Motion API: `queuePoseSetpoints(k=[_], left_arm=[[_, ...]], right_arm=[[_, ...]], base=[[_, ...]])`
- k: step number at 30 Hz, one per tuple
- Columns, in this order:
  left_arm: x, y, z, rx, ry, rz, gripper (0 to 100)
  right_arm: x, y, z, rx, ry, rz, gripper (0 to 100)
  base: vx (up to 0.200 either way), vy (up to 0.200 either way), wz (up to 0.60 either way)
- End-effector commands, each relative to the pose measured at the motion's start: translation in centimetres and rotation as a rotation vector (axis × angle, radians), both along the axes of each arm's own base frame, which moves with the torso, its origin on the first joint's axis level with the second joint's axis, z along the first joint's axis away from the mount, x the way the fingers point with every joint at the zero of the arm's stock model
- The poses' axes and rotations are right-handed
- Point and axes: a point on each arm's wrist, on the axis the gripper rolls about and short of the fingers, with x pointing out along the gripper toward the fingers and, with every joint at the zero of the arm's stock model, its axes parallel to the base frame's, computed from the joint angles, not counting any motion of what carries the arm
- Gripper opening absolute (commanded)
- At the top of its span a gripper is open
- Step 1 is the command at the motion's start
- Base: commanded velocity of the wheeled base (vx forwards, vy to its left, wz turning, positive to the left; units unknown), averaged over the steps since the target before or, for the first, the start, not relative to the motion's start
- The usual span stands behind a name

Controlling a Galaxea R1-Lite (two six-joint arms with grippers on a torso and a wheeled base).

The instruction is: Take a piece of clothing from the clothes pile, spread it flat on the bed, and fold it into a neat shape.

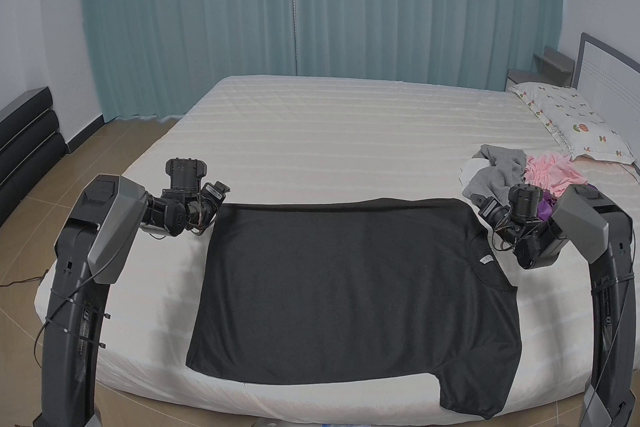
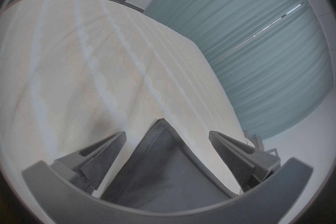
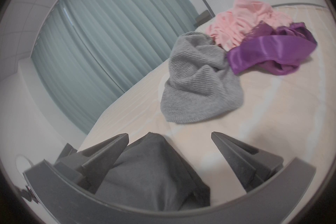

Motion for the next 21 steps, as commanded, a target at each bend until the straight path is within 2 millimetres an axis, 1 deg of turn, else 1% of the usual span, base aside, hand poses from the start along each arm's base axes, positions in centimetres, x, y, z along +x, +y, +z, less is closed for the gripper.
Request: queuePoseSetpoints(k=[1,3,4,5,6,7,8,9,11,13,14,15,16,18,21], left_arm=[[-3.9,1.3,6.9,-0.042,-0.045,0.016,100],[-5.1,1.2,7.8,-0.049,-0.061,0.003,100],[-6.3,1.2,8.2,-0.049,-0.065,-0.004,100],[-6.7,1.1,8.4,-0.05,-0.067,-0.008,100],[-7.9,1.1,8.6,-0.048,-0.064,-0.013,100],[-8.6,1.0,8.7,-0.046,-0.058,-0.015,100],[-9.7,1.1,8.7,-0.045,-0.044,-0.018,100],[-10.0,1.1,8.7,-0.044,-0.039,-0.02,100],[-12.8,1.3,8.8,-0.071,-0.001,-0.063,100],[-15.3,1.3,8.6,-0.099,0.043,-0.107,100],[-15.6,1.4,8.5,-0.101,0.049,-0.112,100],[-17.7,1.5,8.4,-0.114,0.083,-0.132,100],[-19.1,1.4,8.3,-0.119,0.099,-0.141,100],[-21.0,1.2,8.1,-0.123,0.124,-0.154,100],[-23.4,0.7,7.6,-0.118,0.146,-0.173,100]], right_arm=[[-6.2,0.7,6.5,0.179,-0.013,-0.034,100],[-8.6,1.4,6.9,0.216,0.015,-0.015,100],[-10.3,1.9,6.9,0.225,0.031,0.019,100],[-10.9,2.0,6.8,0.227,0.042,0.027,100],[-12.8,2.5,6.8,0.231,0.057,0.054,100],[-13.8,2.6,6.9,0.233,0.064,0.062,100],[-15.1,2.9,7.0,0.233,0.08,0.079,100],[-15.5,3.0,6.9,0.233,0.085,0.083,100],[-18.1,3.4,6.7,0.224,0.128,0.12,100],[-19.4,3.4,6.6,0.217,0.14,0.128,100],[-19.6,3.4,6.5,0.217,0.143,0.13,100],[-21.1,3.6,5.9,0.212,0.167,0.138,100],[-22.0,3.9,5.5,0.208,0.185,0.151,100],[-23.6,4.3,5.2,0.209,0.203,0.168,100],[-25.2,4.8,4.8,0.209,0.21,0.208,100]], base=[[0.0,0.0,0.0],[0.0,0.0,0.0],[0.0,0.0,0.0],[0.0,0.0,0.0],[0.0,0.0,0.0],[0.0,0.0,0.0],[0.0,0.0,0.0],[0.0,0.0,0.0],[0.0,0.0,0.0],[0.0,0.0,0.0],[0.0,0.0,0.0],[0.0,0.0,0.0],[0.0,0.0,0.0],[0.0,0.0,0.0],[0.0,0.0,0.0]])
